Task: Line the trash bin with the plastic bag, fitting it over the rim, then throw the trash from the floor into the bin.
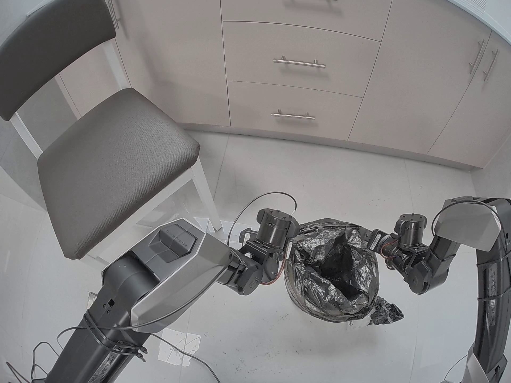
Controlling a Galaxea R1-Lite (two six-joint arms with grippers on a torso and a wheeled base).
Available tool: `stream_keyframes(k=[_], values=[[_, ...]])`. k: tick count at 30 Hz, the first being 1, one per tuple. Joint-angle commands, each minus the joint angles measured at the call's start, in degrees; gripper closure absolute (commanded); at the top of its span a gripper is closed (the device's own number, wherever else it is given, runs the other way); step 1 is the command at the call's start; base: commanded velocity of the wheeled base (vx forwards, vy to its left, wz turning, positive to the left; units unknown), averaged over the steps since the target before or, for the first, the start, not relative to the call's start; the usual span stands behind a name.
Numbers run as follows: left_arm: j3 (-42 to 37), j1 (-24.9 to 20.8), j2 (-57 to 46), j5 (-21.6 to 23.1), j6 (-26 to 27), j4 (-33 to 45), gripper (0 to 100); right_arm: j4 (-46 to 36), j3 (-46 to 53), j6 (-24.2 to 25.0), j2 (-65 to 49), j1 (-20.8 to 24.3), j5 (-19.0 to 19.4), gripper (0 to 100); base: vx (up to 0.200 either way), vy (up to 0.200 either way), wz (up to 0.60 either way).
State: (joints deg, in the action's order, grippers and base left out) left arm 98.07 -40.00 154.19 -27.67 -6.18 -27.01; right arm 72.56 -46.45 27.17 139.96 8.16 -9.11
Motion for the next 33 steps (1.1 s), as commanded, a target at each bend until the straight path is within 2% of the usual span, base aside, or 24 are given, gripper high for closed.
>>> stream_keyframes(k=[1,23,28,33], values=[[0.01,0.09,1.12,-0.01,-0.06,-0.06,0,0.04,-0.14,-0.01,1.1,-0.42,0.05,0,0.0,0.0,0.0],[0.01,-0.34,3.58,-0.01,-1.82,0.47,0,-0.31,-1.45,0.07,2.51,-2.27,0.14,0,0.0,0.0,0.0],[-1.04,-0.17,3.49,-0.01,-2.17,0.47,0,-0.22,-0.58,0.34,1.19,-2.18,0.23,0,0.0,0.0,0.0],[-2.62,0.01,1.64,-0.01,-4.89,0.56,0,-0.31,2.59,0.86,-4.26,-1.83,0.76,0,0.0,0.0,0.0]])
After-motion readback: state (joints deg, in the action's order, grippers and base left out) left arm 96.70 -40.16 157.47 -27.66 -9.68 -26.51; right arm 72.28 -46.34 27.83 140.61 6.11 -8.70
